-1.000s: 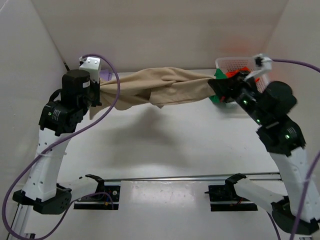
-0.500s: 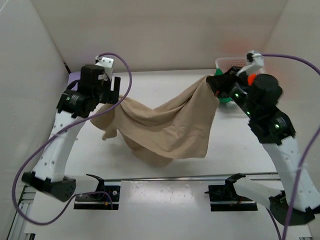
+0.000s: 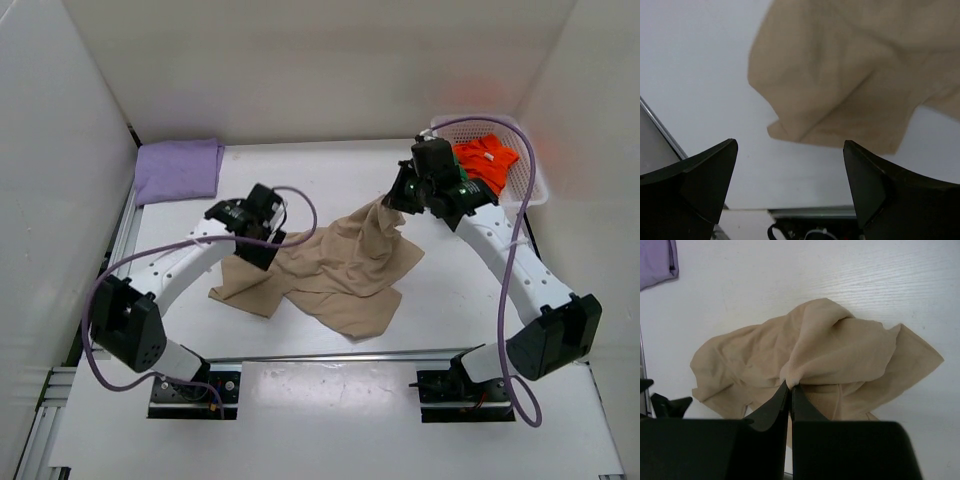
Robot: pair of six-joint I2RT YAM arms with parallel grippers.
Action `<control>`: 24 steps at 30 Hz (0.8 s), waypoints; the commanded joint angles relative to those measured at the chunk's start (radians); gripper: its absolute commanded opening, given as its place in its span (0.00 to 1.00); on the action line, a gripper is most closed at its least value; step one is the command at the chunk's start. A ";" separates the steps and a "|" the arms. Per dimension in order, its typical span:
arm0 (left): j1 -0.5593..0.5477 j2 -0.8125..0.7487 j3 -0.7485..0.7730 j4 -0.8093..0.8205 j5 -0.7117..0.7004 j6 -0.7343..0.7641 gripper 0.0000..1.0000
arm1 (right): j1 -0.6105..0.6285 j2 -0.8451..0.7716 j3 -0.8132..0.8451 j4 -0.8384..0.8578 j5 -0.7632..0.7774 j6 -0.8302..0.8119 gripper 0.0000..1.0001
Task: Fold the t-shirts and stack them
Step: Flatten out the tshirt
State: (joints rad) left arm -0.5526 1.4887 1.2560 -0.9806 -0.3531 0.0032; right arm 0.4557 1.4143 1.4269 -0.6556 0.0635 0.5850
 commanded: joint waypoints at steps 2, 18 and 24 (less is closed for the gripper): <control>-0.036 -0.091 -0.167 0.007 0.075 -0.003 0.97 | -0.003 -0.087 -0.046 0.014 0.033 0.019 0.00; -0.120 0.203 -0.302 0.215 0.117 -0.003 0.80 | -0.003 -0.117 -0.120 -0.026 0.102 0.041 0.00; 0.000 0.154 -0.273 0.215 0.014 -0.003 0.10 | -0.003 -0.117 -0.157 -0.035 0.072 0.020 0.00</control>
State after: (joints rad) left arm -0.6083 1.6871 0.9794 -0.8070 -0.2310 -0.0013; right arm 0.4553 1.3277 1.2942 -0.6834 0.1356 0.6235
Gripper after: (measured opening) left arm 0.145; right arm 0.008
